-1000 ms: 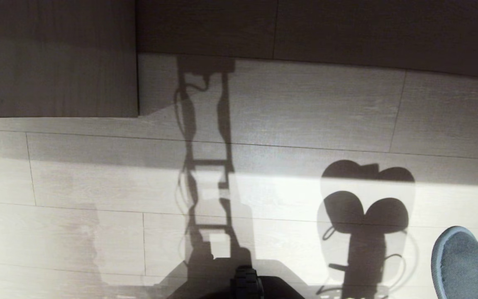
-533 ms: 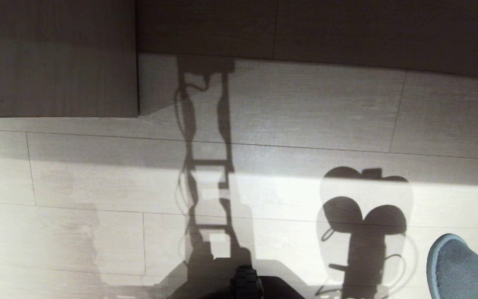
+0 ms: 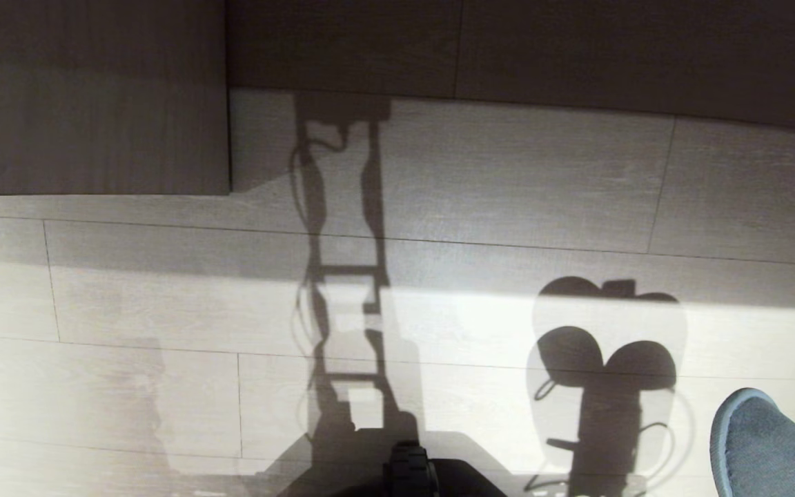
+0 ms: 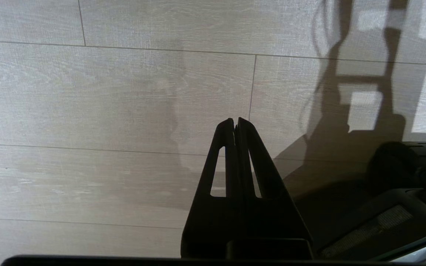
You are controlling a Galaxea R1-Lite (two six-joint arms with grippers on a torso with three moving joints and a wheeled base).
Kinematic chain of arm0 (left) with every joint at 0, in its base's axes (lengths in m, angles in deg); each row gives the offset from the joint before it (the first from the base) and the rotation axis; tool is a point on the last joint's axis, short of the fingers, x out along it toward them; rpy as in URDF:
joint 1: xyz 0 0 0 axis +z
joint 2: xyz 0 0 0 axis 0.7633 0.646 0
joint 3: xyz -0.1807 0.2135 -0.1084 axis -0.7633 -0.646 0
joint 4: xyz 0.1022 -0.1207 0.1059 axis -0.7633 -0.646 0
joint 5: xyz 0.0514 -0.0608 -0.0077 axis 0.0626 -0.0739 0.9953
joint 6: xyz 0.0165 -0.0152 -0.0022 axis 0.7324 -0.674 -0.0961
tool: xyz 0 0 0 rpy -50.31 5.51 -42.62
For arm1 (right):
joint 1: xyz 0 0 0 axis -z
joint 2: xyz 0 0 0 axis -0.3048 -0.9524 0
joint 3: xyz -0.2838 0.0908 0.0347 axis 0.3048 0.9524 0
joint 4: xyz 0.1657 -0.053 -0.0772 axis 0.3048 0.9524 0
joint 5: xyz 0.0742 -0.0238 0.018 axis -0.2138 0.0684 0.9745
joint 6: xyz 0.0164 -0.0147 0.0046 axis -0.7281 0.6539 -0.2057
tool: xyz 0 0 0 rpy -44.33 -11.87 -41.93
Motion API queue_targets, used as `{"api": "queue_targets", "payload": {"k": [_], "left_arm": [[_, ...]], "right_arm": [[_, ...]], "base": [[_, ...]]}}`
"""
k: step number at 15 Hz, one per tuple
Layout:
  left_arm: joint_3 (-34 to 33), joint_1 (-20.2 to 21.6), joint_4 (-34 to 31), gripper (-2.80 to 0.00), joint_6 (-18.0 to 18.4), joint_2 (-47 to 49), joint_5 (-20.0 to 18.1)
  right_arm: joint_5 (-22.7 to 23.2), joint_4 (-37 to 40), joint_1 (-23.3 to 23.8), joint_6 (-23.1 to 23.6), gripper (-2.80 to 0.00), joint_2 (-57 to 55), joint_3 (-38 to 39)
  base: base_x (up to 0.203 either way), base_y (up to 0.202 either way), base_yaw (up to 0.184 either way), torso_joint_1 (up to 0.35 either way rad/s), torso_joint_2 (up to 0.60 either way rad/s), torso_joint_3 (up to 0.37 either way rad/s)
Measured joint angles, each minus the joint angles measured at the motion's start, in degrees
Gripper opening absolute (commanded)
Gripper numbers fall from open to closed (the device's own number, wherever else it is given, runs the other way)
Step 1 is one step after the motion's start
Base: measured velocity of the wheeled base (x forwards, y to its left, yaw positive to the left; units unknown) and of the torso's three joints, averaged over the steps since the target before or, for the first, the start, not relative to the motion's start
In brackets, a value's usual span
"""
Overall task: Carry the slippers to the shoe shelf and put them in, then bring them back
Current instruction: Place the slippers into the shoe cabinet
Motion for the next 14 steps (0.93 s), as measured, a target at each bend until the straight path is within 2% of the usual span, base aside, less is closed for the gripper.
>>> {"api": "queue_targets", "payload": {"k": [4, 14], "left_arm": [[0.0, 0.0, 0.0, -2.8, -0.3, 0.0, 0.0], [0.0, 0.0, 0.0, -2.8, -0.3, 0.0, 0.0]], "right_arm": [[0.0, 0.0, 0.0, 0.0, -2.8, 0.0, 0.0], [0.0, 0.0, 0.0, 0.0, -2.8, 0.0, 0.0]], "base": [[0.0, 0.0, 0.0, 0.002, 0.0, 0.038], [0.0, 0.0, 0.0, 0.003, 0.0, 0.192]]}}
